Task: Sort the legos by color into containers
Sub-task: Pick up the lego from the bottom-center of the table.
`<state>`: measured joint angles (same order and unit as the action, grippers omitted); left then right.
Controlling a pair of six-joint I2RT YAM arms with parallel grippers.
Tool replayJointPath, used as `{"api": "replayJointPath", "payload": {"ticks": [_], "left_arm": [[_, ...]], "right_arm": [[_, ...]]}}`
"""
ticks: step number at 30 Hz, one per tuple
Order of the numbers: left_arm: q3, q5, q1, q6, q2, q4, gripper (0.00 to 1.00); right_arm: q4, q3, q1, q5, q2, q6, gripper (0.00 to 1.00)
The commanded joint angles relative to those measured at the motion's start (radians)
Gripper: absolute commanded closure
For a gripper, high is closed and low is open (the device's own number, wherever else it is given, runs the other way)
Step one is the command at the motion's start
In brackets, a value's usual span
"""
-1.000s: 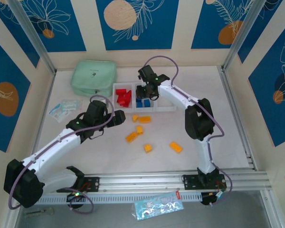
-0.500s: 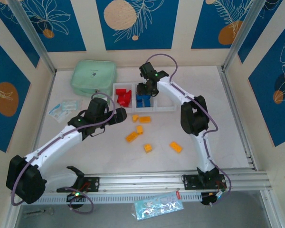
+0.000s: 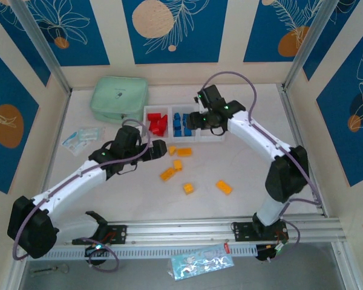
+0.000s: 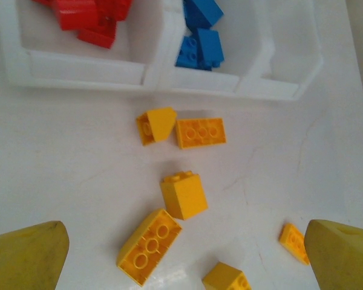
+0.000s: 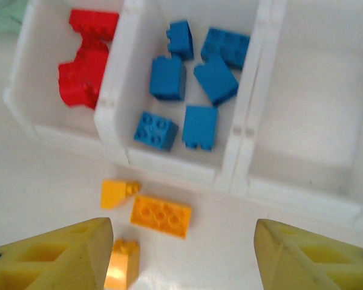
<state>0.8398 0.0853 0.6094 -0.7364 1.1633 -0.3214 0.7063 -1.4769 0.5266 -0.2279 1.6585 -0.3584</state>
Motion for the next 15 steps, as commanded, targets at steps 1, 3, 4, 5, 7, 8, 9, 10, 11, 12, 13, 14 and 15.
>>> {"api": "replayJointPath", "payload": {"ticks": [1,3,4,5,7,8,9,10,11,12,13,14,15], "left_arm": [[-0.023,0.010,0.052,-0.026,-0.027,0.039,0.01],[-0.035,-0.003,0.092,-0.045,-0.024,0.057,0.01],[-0.040,-0.008,0.107,-0.051,-0.022,0.065,0.01],[-0.045,-0.015,0.121,-0.058,-0.019,0.072,0.01],[-0.053,-0.030,0.150,-0.068,-0.016,0.086,0.01],[-0.056,-0.038,0.165,-0.074,-0.011,0.093,0.01],[-0.064,-0.046,0.180,-0.083,-0.009,0.100,0.01],[-0.071,-0.049,0.188,-0.090,-0.007,0.110,0.01],[-0.080,-0.053,0.198,-0.101,-0.006,0.120,0.01],[-0.089,-0.057,0.204,-0.110,-0.006,0.130,0.01],[-0.096,-0.061,0.210,-0.116,-0.007,0.138,0.01],[-0.101,-0.070,0.217,-0.123,-0.009,0.141,0.01],[-0.107,-0.081,0.224,-0.132,-0.008,0.140,0.01]], "right_arm": [[0.062,0.124,-0.010,0.025,-0.098,-0.043,0.35],[0.082,0.209,-0.017,0.035,-0.162,-0.070,0.33],[0.091,0.245,-0.019,0.035,-0.187,-0.082,0.33],[0.103,0.286,-0.020,0.034,-0.214,-0.097,0.32],[0.116,0.357,-0.025,0.039,-0.263,-0.129,0.31],[0.117,0.394,-0.030,0.051,-0.287,-0.146,0.30],[0.117,0.430,-0.035,0.062,-0.308,-0.164,0.29],[0.115,0.460,-0.039,0.076,-0.323,-0.179,0.29],[0.109,0.493,-0.044,0.098,-0.336,-0.196,0.28],[0.105,0.521,-0.046,0.115,-0.345,-0.213,0.28],[0.102,0.547,-0.046,0.127,-0.351,-0.227,0.28],[0.095,0.571,-0.046,0.142,-0.355,-0.239,0.27],[0.090,0.595,-0.045,0.150,-0.358,-0.251,0.27]]}}
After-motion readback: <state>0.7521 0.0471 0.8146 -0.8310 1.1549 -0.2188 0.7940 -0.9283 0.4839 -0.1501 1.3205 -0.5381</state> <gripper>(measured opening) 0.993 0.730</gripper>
